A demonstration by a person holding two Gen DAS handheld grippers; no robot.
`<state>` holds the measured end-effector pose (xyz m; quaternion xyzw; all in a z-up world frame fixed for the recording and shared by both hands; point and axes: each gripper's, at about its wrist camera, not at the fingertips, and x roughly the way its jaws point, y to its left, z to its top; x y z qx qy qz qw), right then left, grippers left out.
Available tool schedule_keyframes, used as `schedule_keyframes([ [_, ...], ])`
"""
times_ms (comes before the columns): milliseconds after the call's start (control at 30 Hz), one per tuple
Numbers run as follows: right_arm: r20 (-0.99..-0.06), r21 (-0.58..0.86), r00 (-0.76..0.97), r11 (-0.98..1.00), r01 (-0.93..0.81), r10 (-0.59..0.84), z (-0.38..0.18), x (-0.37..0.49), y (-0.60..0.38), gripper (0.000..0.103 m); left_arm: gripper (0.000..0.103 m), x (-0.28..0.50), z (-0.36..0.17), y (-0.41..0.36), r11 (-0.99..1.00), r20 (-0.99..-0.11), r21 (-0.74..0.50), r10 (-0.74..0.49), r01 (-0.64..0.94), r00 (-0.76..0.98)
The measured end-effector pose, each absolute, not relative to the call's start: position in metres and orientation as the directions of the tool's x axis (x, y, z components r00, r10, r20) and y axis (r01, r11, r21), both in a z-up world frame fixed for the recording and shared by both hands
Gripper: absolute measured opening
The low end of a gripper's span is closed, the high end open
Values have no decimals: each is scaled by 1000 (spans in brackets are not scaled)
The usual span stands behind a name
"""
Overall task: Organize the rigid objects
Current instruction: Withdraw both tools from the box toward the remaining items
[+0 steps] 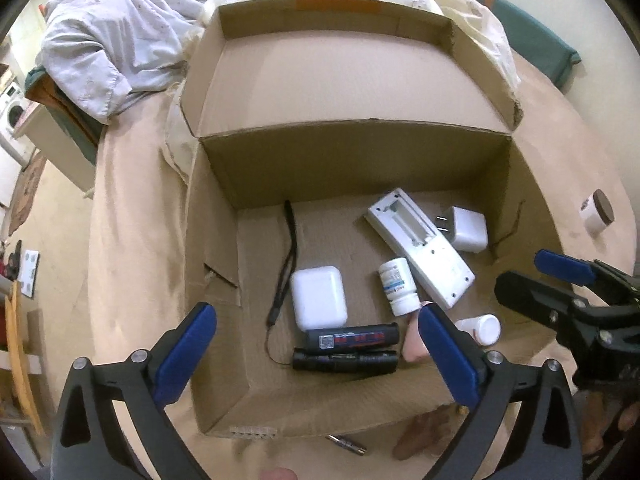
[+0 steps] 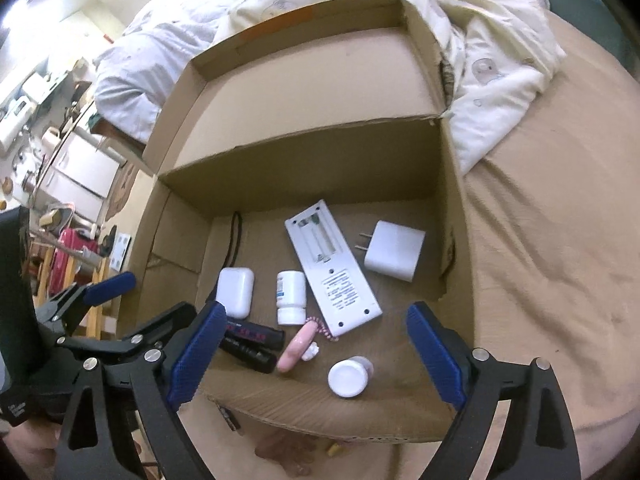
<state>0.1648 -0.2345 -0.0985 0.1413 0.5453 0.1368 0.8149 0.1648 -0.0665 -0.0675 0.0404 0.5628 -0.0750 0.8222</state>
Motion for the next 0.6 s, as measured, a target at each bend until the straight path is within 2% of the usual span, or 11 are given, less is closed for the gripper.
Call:
schedule_keyframes([
  [300, -841, 385, 397, 922, -37, 367, -91, 159, -241, 97, 101, 154, -53, -69, 976, -932, -81, -147, 204, 330],
  [600, -820, 401, 432, 915, -37, 377, -71, 135, -249, 97, 101, 122, -43, -54, 982, -923, -72, -132, 174, 360],
])
